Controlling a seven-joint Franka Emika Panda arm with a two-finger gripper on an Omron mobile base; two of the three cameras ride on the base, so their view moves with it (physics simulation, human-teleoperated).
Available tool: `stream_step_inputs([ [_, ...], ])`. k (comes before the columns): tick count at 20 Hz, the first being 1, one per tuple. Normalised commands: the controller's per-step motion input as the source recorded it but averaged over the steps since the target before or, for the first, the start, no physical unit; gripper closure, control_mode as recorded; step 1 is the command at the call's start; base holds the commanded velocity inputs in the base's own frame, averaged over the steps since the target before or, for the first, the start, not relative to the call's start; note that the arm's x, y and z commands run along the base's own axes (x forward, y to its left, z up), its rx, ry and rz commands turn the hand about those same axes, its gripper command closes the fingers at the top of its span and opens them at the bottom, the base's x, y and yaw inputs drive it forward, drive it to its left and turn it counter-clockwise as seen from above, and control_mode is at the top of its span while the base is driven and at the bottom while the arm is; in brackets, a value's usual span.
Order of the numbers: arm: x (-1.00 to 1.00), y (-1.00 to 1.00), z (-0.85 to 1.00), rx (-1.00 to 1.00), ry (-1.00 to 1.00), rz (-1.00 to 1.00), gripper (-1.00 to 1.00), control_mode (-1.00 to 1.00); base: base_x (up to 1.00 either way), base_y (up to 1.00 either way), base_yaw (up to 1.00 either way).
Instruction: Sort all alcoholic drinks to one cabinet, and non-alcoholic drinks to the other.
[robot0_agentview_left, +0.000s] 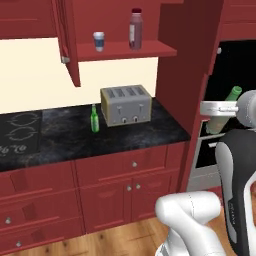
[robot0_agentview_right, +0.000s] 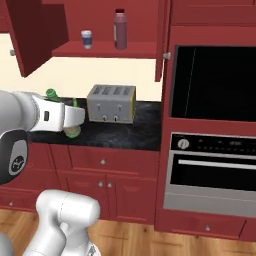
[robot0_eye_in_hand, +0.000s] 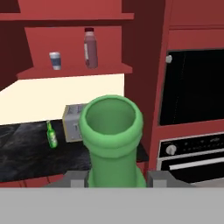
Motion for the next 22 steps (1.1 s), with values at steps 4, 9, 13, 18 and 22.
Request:
stream_step_inputs([
  [4,0.00,0.00,0.00,0.00,0.00,0.00,1.00,1.00,-0.60,-0.15,-0.10],
  [9,0.00,0.00,0.00,0.00,0.00,0.00,1.00,1.00,-0.57,-0.18,-0.11],
  [13,0.00,0.00,0.00,0.00,0.00,0.00,1.00,1.00,-0.53,-0.23,-0.10],
  [18,0.00,0.00,0.00,0.00,0.00,0.00,1.00,1.00,-0.47,-0.28,-0.08],
  [22,0.00,0.00,0.00,0.00,0.00,0.00,1.00,1.00,-0.54,-0.05,0.00],
])
